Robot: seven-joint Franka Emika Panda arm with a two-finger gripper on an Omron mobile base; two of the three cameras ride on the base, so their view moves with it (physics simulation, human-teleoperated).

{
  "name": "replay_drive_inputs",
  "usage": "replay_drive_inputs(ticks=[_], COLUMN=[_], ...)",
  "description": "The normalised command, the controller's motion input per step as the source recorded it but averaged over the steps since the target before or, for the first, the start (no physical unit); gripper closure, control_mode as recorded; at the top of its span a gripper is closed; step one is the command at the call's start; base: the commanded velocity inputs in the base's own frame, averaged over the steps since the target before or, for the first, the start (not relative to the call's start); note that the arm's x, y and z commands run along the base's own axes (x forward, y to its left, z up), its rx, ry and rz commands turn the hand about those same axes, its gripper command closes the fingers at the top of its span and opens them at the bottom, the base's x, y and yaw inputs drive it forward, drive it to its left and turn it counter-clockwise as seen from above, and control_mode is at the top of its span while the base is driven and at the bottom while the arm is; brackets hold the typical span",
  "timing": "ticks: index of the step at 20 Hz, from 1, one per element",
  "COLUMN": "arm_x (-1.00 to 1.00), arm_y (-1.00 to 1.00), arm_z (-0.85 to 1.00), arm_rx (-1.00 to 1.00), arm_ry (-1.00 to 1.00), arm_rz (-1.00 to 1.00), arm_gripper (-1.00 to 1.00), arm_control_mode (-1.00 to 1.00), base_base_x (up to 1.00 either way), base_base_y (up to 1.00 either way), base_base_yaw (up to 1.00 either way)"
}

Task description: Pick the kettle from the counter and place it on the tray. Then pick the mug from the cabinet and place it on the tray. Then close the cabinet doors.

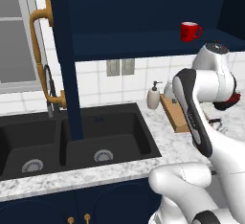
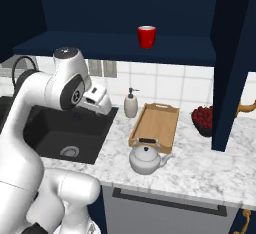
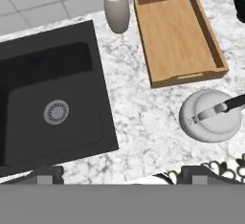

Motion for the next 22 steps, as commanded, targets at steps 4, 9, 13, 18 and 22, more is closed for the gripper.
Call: replay_drive_inputs(ticks=[4, 9, 13, 18, 22], arm_x=[-0.39, -0.13, -0.07, 0.00, 0.05], arm_y=[-0.84, -0.95, -0.87, -0.53, -0.32], arm_z=[-0.29, -0.25, -0.24, -0.23, -0.28], arm_rx=[0.16, 0.15, 0.15, 0.14, 0.11], arm_ry=[0.00, 0.00, 0.03, 0.00, 0.00], arm_rz=[-0.46, -0.37, -0.32, -0.19, -0.03], arm_gripper=[-1.00, -1.00, -1.00, -1.00, -1.00], arm_control_mode=[-1.00, -1.00, -1.00, -1.00, -1.00], base_base_x=[0.00, 0.00, 0.00, 0.00, 0.00], base_base_y=[0.00, 0.00, 0.00, 0.00, 0.00], base_base_yaw=[0.00, 0.00, 0.00, 0.00, 0.00])
